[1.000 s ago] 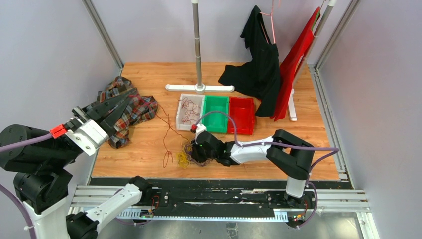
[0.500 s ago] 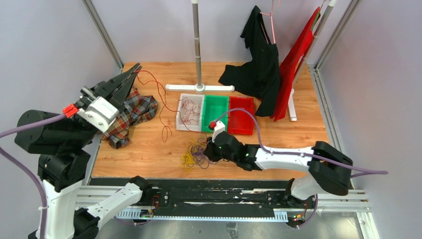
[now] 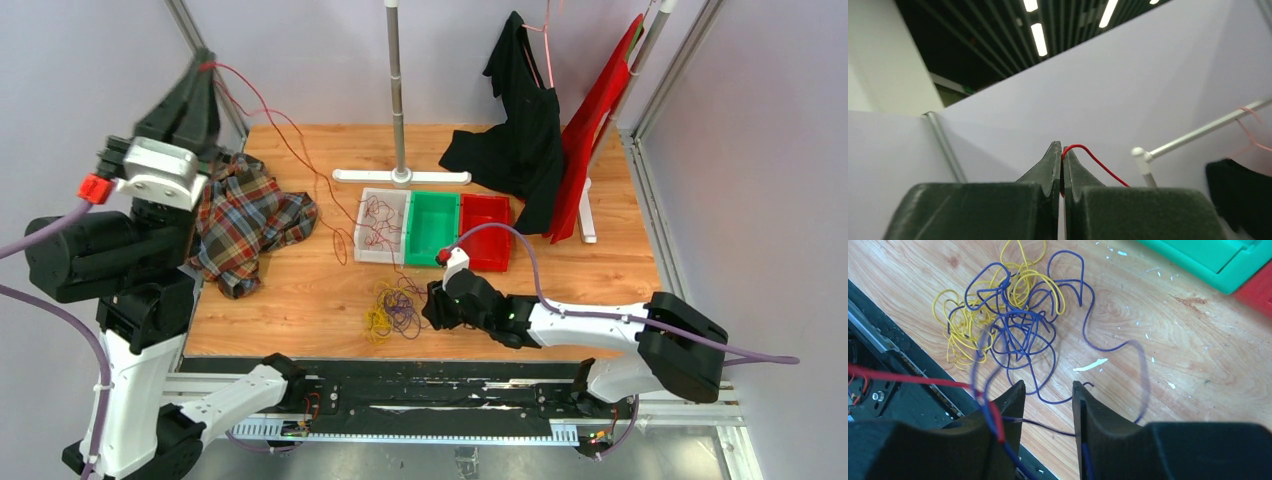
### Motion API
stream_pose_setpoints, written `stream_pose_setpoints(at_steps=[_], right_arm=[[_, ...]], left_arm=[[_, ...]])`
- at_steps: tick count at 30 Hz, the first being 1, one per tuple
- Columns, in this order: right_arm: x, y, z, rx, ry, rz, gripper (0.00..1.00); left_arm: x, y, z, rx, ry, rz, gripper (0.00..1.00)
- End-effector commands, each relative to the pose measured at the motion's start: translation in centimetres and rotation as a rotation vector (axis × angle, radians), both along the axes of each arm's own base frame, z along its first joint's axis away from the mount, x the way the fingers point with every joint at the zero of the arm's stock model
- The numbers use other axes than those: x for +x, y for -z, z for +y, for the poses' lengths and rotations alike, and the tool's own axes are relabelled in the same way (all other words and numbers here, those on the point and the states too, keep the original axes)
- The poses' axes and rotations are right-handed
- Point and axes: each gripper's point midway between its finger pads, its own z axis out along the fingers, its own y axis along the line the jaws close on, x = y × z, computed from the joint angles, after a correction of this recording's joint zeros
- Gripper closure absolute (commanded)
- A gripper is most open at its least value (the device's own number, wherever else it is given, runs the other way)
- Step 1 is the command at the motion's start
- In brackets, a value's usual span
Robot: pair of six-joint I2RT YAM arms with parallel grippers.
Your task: Untangle the cables
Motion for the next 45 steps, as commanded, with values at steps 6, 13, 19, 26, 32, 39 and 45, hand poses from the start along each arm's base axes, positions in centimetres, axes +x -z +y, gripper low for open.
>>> stream_pose_setpoints(at_steps=[6,13,19,26,32,39,45], right_arm=[[0.7,0.3,-0.1,0.030,0.031,-0.001,0.59],[0.5,1.6,-0.8,0.026,0.048,0.028,0.65],[0.2,-0.7,0.0,0.100,0.014,0.008,0.54],[-1.0,-6.8,2.0,0.244,-0.111,-0.035,0.35],[-2.3,-12.5,2.8,0.378,-0.200,-0.081,0.34],[-1.7,-16.4,2.3,0.450,-0.172,-0.154,0.34],[-1.3,-15.8,2.6,0.430,-0.164,-0.150,0.34]], left_arm=[[-2.0,-6.1,4.8,-0.189,-0.164,-0.154,0.99],[-2.6,-8.0,5.7,-0.224,-0.190,-0.195,0.99],[-1.9,-5.5,2.1,-0.108,-0.037,-0.119,1.00],[0.5,-0.7,-0.7,-0.041,0.057,0.044,1.00],[2.5,4.1,-3.8,0.037,0.153,0.165,1.00],[4.8,7.8,-6.7,0.080,0.235,0.253,1.00],[7.0,8.6,-7.8,0.061,0.243,0.276,1.00]])
